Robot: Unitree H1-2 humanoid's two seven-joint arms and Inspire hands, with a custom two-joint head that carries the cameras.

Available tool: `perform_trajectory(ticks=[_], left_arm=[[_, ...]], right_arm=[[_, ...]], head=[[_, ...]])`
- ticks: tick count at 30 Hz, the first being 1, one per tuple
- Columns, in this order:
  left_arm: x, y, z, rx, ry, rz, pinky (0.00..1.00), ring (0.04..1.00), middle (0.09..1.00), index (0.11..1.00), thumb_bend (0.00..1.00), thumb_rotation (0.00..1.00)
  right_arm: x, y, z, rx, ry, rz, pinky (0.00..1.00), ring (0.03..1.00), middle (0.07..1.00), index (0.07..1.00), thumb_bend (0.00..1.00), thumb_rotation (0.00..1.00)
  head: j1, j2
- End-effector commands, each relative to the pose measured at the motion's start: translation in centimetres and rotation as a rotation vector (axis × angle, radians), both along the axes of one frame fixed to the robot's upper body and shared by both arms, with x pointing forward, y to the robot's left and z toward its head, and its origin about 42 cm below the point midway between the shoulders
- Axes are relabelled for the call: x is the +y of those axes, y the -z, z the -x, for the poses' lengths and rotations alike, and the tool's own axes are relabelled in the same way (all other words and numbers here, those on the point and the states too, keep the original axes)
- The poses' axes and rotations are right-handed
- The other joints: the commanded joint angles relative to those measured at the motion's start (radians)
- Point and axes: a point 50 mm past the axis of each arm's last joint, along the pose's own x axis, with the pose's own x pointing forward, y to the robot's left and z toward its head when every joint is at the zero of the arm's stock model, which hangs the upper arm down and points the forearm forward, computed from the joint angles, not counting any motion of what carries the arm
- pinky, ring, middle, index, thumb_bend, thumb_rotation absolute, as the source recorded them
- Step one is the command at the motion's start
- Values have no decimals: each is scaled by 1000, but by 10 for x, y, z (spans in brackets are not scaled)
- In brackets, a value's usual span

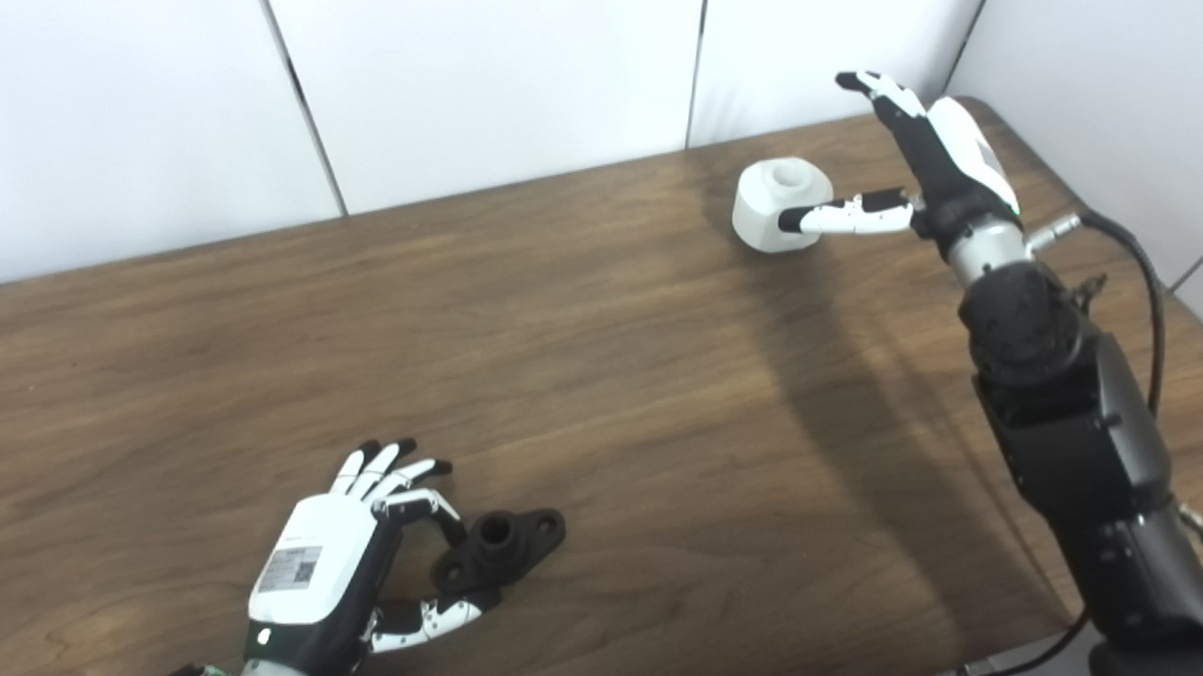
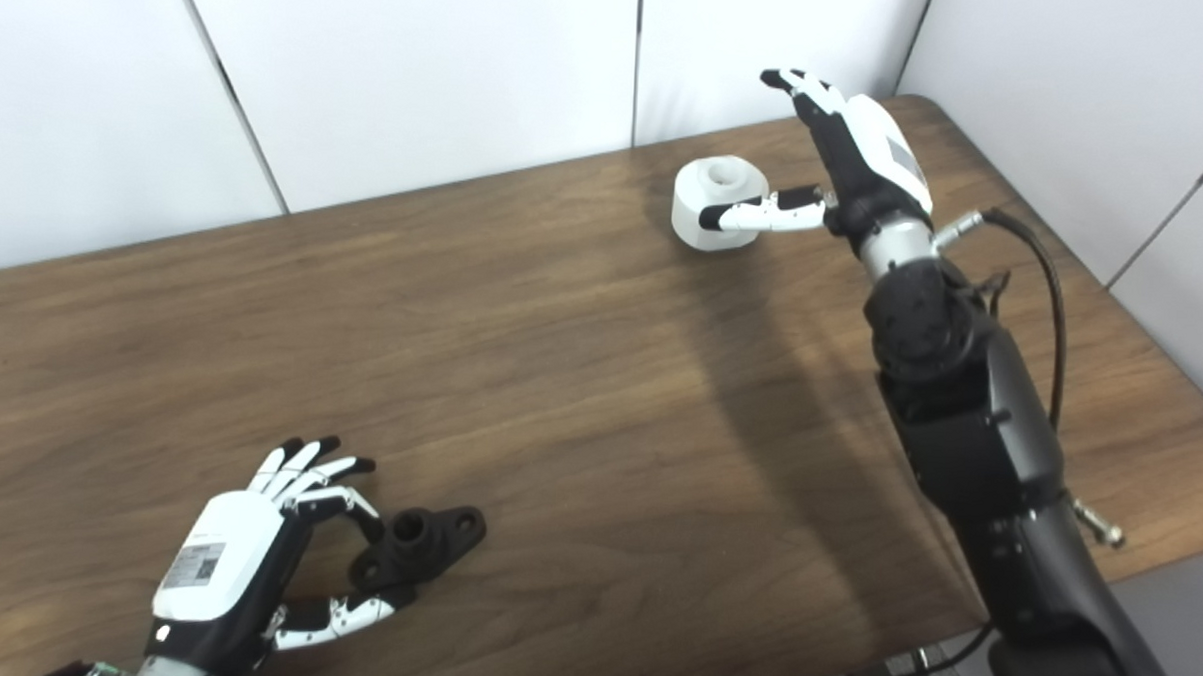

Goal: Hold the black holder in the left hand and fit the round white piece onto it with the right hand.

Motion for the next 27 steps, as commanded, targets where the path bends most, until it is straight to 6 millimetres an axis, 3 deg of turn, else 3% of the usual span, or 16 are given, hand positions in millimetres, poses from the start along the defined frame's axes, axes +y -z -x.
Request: perform_trajectory(ticks=[1, 5, 8, 14, 27], left_arm=[[18, 28, 15, 144, 11, -130, 999, 949, 841, 486, 521, 58], [21, 28, 16, 140, 14, -134, 999, 947, 839, 486, 521, 59], [23, 28, 16, 142, 13, -127, 1000, 946, 838, 486, 521, 58], [25, 28, 17, 148, 13, -128, 1000, 947, 839, 486, 520, 60], [25, 29, 18, 139, 15, -124, 1000, 944, 836, 486, 521, 60]], right_arm=[[-4, -22, -12, -35, -1, 60, 948, 1000, 977, 907, 837, 301], [-6, -21, -33, 8, -9, 112, 926, 1000, 976, 912, 834, 281], [-8, -20, -48, 47, -21, 162, 985, 1000, 968, 907, 835, 276], [-12, -23, -69, 114, -20, 217, 1000, 1000, 964, 874, 862, 252], [-13, -27, -89, 185, -7, 263, 1000, 1000, 941, 863, 890, 226]], head=[[-11, -2], [-31, -9], [-40, -9], [-42, -9], [-40, -8]])
